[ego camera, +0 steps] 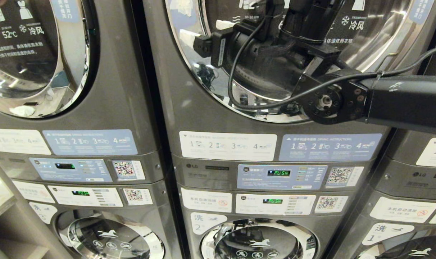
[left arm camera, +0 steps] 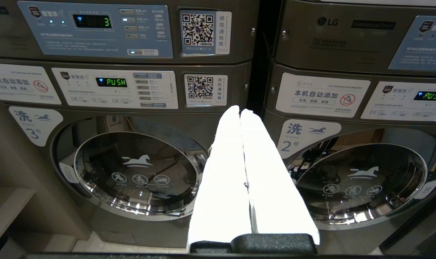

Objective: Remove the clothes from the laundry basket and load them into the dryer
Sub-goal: Open the dryer

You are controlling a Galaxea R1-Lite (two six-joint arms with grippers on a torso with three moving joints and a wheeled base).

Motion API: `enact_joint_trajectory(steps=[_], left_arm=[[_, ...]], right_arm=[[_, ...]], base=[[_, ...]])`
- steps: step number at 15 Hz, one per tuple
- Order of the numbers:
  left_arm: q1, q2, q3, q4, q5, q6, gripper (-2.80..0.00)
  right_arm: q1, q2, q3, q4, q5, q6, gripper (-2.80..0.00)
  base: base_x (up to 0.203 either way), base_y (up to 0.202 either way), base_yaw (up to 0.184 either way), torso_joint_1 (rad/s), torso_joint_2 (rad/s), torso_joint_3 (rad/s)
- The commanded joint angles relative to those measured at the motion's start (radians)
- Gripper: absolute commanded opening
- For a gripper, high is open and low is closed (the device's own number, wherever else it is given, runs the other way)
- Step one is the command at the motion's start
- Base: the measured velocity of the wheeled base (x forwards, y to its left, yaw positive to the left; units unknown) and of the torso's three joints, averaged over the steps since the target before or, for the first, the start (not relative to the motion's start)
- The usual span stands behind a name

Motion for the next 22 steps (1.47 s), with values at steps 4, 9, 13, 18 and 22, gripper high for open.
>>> enact_joint_trajectory(steps=[4,9,13,18,22], left_arm=[[0.0,0.0,0.0,0.001,0.0,0.0,-2.8],[0.0,0.0,0.0,0.001,0.0,-0.001,-2.8],[0.0,0.0,-0.001,0.001,0.0,-0.001,-2.8],[0.0,0.0,0.0,0.001,0.0,-0.001,-2.8],[0.0,0.0,-0.001,0.001,0.0,-0.001,-2.8]], right_arm=[[0.001,0.021,-0.003,0.004,0.041,0.0,0.0],[0.0,0.032,-0.003,0.006,0.037,0.003,0.0],[0.0,0.046,-0.003,0.009,0.042,0.003,0.0],[-0.005,0.044,-0.001,0.033,0.121,0.005,0.0],[-0.008,0.013,0.003,0.04,0.237,0.016,0.0]], base=[[0.0,0.0,0.0,0.0,0.0,0.0],[0.0,0.0,0.0,0.0,0.0,0.0],[0.0,0.0,0.0,0.0,0.0,0.0],[0.0,0.0,0.0,0.0,0.0,0.0],[0.0,0.0,0.0,0.0,0.0,0.0]])
